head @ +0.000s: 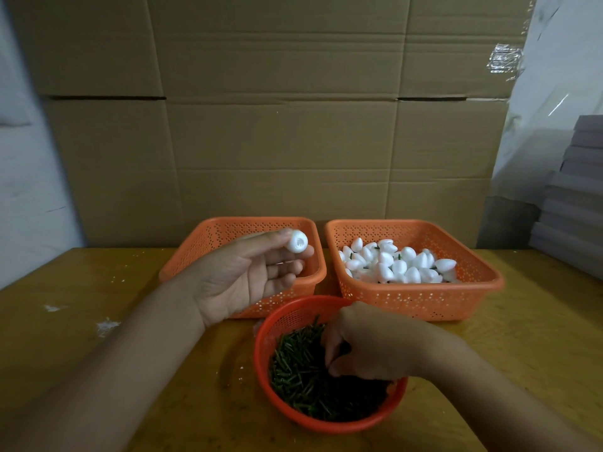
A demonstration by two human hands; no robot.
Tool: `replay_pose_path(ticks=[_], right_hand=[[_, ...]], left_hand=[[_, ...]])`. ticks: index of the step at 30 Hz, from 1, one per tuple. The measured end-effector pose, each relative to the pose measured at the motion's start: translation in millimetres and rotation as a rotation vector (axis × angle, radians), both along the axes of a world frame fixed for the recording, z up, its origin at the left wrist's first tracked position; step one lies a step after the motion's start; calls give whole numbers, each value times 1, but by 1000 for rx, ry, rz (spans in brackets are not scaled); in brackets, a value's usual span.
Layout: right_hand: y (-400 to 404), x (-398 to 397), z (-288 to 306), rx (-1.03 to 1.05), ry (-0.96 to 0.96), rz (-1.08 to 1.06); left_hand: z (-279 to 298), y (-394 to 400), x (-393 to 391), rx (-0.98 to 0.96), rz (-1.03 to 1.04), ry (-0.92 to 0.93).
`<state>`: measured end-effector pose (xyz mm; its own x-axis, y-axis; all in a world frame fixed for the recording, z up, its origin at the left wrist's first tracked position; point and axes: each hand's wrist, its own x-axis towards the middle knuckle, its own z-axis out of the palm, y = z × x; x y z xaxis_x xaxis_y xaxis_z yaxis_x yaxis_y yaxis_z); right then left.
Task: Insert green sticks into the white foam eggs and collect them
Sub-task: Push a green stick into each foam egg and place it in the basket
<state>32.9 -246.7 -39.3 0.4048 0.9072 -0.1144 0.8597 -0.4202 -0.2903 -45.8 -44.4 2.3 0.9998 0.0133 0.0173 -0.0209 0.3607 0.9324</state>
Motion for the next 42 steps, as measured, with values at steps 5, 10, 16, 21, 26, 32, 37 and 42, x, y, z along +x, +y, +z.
replay_pose_path(ticks=[5, 10, 16, 21, 26, 32, 37, 42], right_hand=[[0, -1, 8, 168, 102, -1], [-2, -4, 12, 285, 340, -57], [-2, -9, 23, 500, 671, -62], [0, -14, 28, 852, 1033, -58], [-1, -12, 33, 1021, 1089, -101], [0, -8, 31, 1077, 899, -244], [3, -12, 33, 1100, 787, -279], [4, -14, 32, 1108, 621, -354]], left_hand=[[0, 1, 0, 12, 3, -8], [0, 1, 0, 26, -3, -19], [-1, 3, 2, 19, -4, -17], [-3, 6, 4, -2, -20, -31], [-4, 6, 5, -51, -18, -27], [-5, 3, 3, 7, 28, -24], [-4, 2, 2, 16, 54, -27], [-3, 1, 0, 12, 56, -42]])
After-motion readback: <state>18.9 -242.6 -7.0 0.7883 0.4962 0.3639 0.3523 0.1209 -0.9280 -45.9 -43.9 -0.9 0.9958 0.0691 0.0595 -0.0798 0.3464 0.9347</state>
